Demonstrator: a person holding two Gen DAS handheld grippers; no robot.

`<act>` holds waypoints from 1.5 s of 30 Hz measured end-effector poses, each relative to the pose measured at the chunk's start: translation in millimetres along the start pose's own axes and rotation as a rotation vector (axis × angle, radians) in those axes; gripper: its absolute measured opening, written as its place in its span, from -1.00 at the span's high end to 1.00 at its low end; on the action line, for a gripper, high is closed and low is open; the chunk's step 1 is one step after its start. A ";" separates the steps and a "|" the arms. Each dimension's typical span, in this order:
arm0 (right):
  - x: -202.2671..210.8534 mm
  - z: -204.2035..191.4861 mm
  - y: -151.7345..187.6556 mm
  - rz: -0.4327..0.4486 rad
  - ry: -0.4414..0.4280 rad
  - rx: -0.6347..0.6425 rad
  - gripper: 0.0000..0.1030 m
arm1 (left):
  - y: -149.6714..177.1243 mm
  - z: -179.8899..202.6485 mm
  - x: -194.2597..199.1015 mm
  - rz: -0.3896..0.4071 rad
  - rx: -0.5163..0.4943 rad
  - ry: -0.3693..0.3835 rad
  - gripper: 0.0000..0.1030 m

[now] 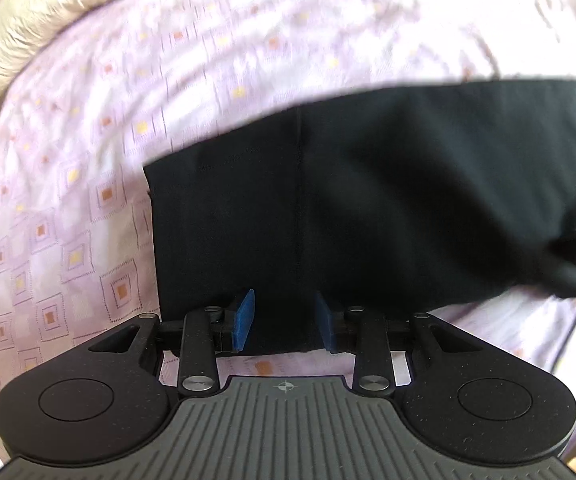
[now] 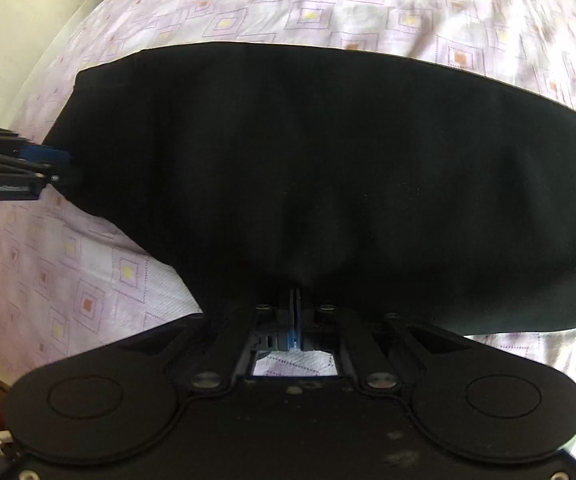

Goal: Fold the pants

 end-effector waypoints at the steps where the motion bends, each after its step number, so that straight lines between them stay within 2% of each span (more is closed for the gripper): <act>1: 2.8 1.0 -0.1 0.003 -0.011 -0.008 0.94 | -2.0 6.0 10.4 0.019 0.019 0.032 0.36; 5: 0.5 9.0 1.8 -0.005 -0.027 -0.031 0.95 | -7.9 47.4 33.0 0.058 0.057 0.178 0.36; 12: 2.5 21.3 1.1 -0.003 -0.043 -0.062 0.98 | -3.7 122.3 6.3 -0.005 0.036 0.283 0.36; 13: 4.2 23.1 1.2 -0.001 -0.045 -0.069 0.98 | 2.7 125.9 -2.8 -0.024 0.035 0.281 0.35; 15: 12.9 29.4 -0.4 0.012 -0.034 -0.080 0.92 | 18.5 123.8 -25.8 -0.095 0.028 0.209 0.32; 16: 18.8 32.9 -3.7 0.028 -0.026 -0.081 0.88 | 21.7 123.4 -33.1 -0.106 0.036 0.199 0.32; 21: 56.2 65.7 -35.4 0.135 0.071 -0.019 0.68 | 20.1 121.3 -31.0 -0.108 0.067 0.215 0.32; 24: 60.4 91.5 -55.6 0.148 0.147 0.067 0.44 | 20.3 120.8 -30.6 -0.113 0.079 0.212 0.33; 28: 52.4 113.9 -77.5 0.140 0.196 0.261 0.40 | 21.2 120.0 -29.7 -0.113 0.086 0.204 0.33; 32: 39.0 126.4 -90.5 0.074 0.168 0.436 0.39 | 17.7 122.1 -32.7 -0.111 0.080 0.198 0.33; 36: 20.2 125.4 -91.3 0.030 0.119 0.493 0.36 | 17.5 124.3 -34.9 -0.112 0.079 0.194 0.33; 41: 16.0 121.7 -89.5 0.009 0.077 0.551 0.23 | 19.0 131.6 -35.4 -0.107 0.065 0.187 0.33; 42: 17.1 121.0 -88.7 0.004 0.068 0.551 0.23 | 19.1 132.2 -35.3 -0.107 0.062 0.187 0.33; 43: 13.6 120.6 -88.9 -0.004 0.052 0.548 0.40 | 19.8 134.3 -36.8 -0.107 0.062 0.186 0.33; 44: 14.9 119.3 -88.3 -0.015 0.040 0.540 0.59 | 19.9 135.2 -37.0 -0.108 0.062 0.186 0.33; 45: 17.0 119.1 -89.2 -0.022 0.040 0.535 0.93 | 19.8 135.9 -36.9 -0.109 0.062 0.186 0.33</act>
Point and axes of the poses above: each gripper's, at about its wrist camera, not at the fingertips, and x roughly against the way its jaws point, z to its right, y to its underside, the point moved 10 cm from there along -x, roughly the way its jaws point, and after that the axes turned 14 degrees about x, right-handed, at the moved point
